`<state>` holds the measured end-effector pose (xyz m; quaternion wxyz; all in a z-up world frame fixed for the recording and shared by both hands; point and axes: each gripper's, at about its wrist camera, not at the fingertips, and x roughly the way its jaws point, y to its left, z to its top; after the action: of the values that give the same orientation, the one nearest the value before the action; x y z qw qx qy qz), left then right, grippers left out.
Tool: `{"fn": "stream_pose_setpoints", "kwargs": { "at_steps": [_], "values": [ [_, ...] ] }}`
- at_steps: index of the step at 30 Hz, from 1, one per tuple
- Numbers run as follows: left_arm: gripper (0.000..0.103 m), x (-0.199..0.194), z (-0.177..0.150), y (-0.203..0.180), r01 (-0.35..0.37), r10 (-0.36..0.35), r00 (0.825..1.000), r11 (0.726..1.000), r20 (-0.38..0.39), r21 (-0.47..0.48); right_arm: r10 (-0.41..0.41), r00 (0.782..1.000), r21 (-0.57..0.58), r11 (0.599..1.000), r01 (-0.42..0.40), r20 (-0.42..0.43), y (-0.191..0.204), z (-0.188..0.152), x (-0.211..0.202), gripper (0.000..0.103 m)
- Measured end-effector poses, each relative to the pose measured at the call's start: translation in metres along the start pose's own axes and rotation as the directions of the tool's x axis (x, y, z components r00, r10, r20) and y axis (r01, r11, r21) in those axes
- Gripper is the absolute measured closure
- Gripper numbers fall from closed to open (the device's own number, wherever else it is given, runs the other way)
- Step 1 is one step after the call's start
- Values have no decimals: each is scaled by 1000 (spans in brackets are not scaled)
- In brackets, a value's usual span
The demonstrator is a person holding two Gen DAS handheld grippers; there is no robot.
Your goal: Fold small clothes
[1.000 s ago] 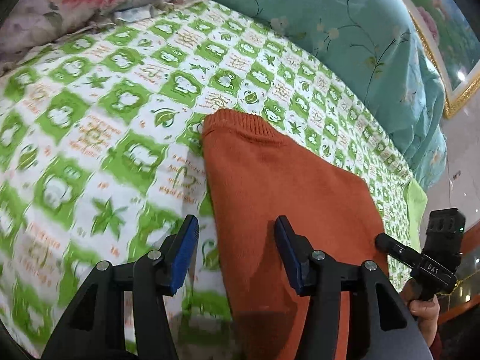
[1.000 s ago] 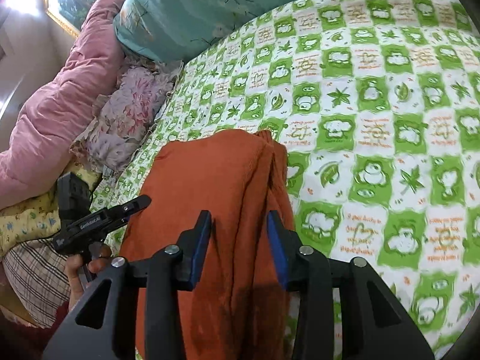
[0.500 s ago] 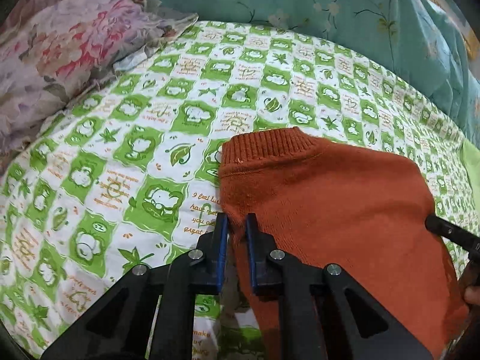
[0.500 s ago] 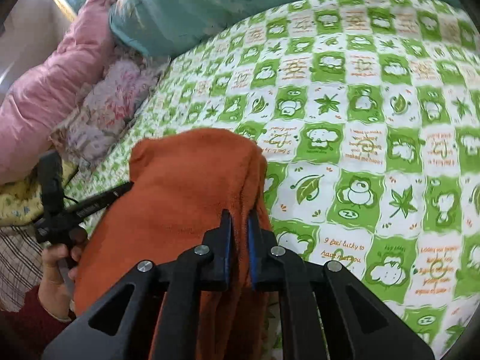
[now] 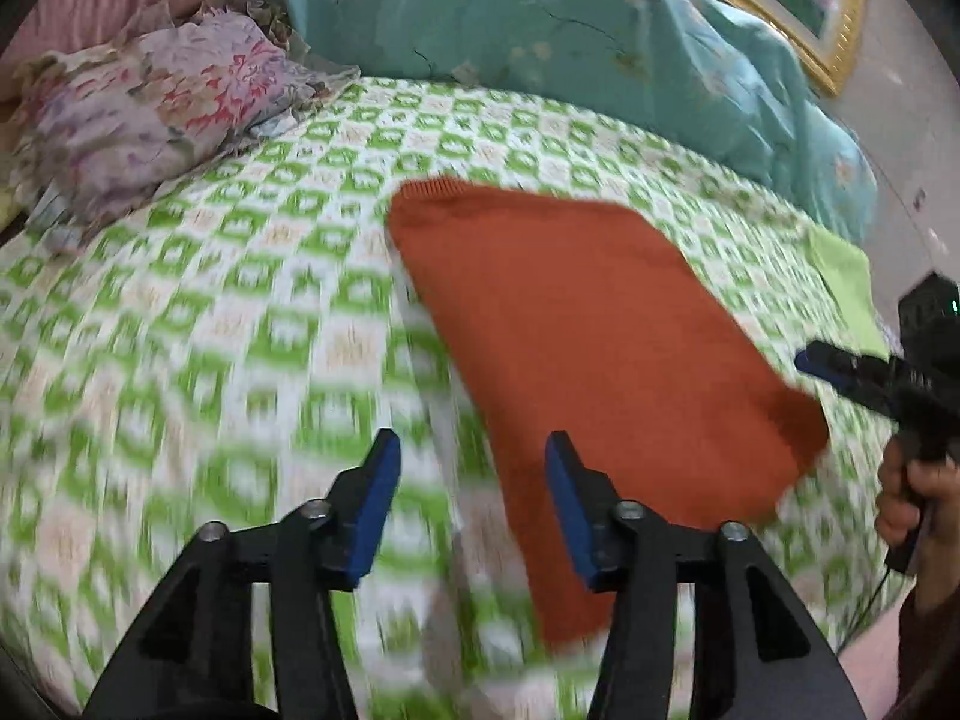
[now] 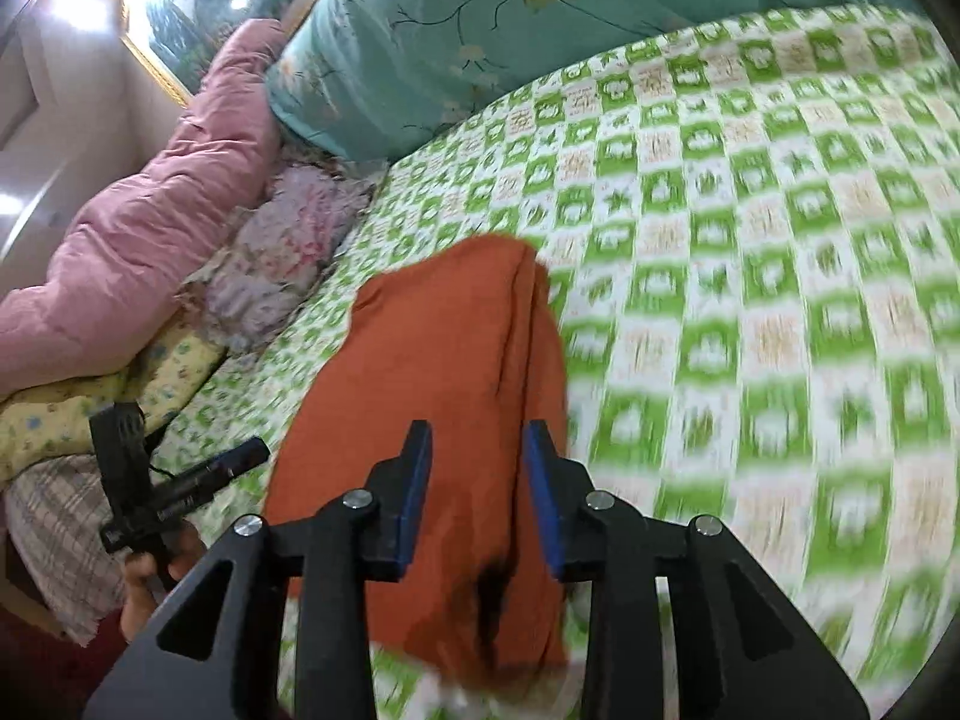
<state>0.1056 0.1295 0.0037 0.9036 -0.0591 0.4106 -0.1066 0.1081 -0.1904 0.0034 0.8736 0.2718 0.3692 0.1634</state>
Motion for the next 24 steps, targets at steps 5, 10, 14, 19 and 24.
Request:
{"fn": "stream_pose_setpoints", "kwargs": {
  "at_steps": [5,10,14,19,24],
  "values": [
    [37,-13,-44,-24,60,-58,998,996,-36,61,-23,1000,-27,999,23,-13,5,-33,-9,62],
    [37,-5,-57,-47,29,-24,999,991,-45,131,-41,999,-30,999,40,-19,4,-44,-8,61],
    [37,7,-58,-53,-48,54,998,987,-32,154,-19,1000,-47,999,18,-15,10,-47,-8,61],
    [37,10,-58,-50,-83,85,996,989,-7,123,-16,998,-76,997,11,-60,18,-51,6,69],
    [34,10,-66,-69,-67,68,998,978,4,197,20,998,-33,999,-22,-60,19,-43,10,97]
  ]
}}
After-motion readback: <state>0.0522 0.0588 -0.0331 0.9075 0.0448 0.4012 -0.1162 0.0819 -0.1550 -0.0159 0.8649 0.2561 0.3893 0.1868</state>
